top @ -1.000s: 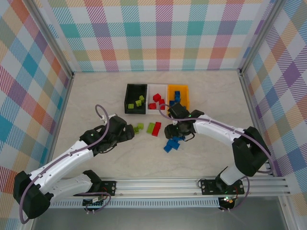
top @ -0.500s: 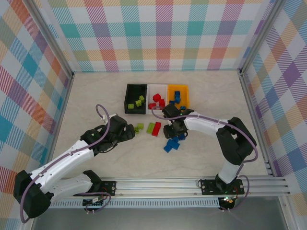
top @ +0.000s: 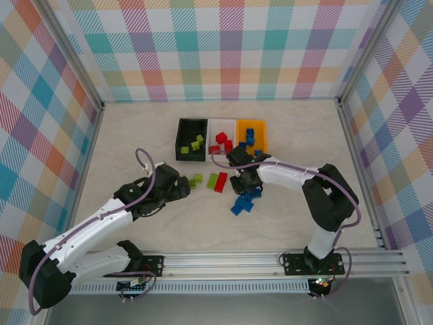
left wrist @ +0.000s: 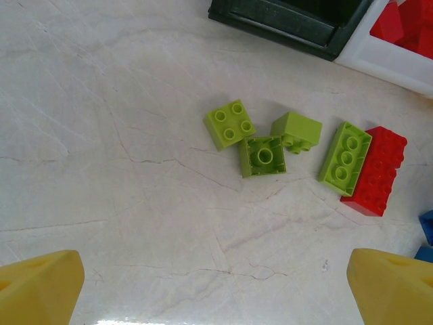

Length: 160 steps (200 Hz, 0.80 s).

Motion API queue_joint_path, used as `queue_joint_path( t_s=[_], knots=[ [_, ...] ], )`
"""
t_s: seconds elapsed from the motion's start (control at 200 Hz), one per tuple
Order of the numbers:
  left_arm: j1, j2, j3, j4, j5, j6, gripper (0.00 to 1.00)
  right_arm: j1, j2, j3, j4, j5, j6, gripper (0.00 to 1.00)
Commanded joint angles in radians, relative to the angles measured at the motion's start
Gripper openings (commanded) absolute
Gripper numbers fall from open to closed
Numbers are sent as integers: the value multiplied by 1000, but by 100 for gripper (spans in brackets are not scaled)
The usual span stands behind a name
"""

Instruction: Sort the legos into containers by color

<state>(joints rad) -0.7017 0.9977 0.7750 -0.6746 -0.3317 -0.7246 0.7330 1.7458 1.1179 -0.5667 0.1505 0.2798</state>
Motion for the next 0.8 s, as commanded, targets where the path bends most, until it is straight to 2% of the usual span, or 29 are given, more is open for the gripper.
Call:
queue_joint_path(
  t_s=[0.0, 0.085, 0.19, 0.385, 0.58, 0.715, 0.795],
  knots=[
    [5, -8, -7, 7, -8, 12, 100, -11, -89, 57, 3, 50, 23, 21],
    [5, -9, -5, 3, -9, 14, 100, -66, -119, 100, 2, 67, 25, 21],
    [5, -7, -8, 3, -7, 13, 100, -128, -87, 200, -3, 83, 13, 22],
    [5, -15, -6, -11, -9, 9, 100, -222, 88, 420, -18, 136, 11, 23],
    [5, -33, -5, -24, -7, 6, 100, -260, 253, 605, -73, 141, 20, 24],
    [5, -34, -7, -25, -8, 5, 100, -267, 293, 654, -88, 131, 29, 30],
    [6, -33, -10, -19, -3, 8, 100, -269, 278, 659, -93, 130, 28, 45]
  ],
)
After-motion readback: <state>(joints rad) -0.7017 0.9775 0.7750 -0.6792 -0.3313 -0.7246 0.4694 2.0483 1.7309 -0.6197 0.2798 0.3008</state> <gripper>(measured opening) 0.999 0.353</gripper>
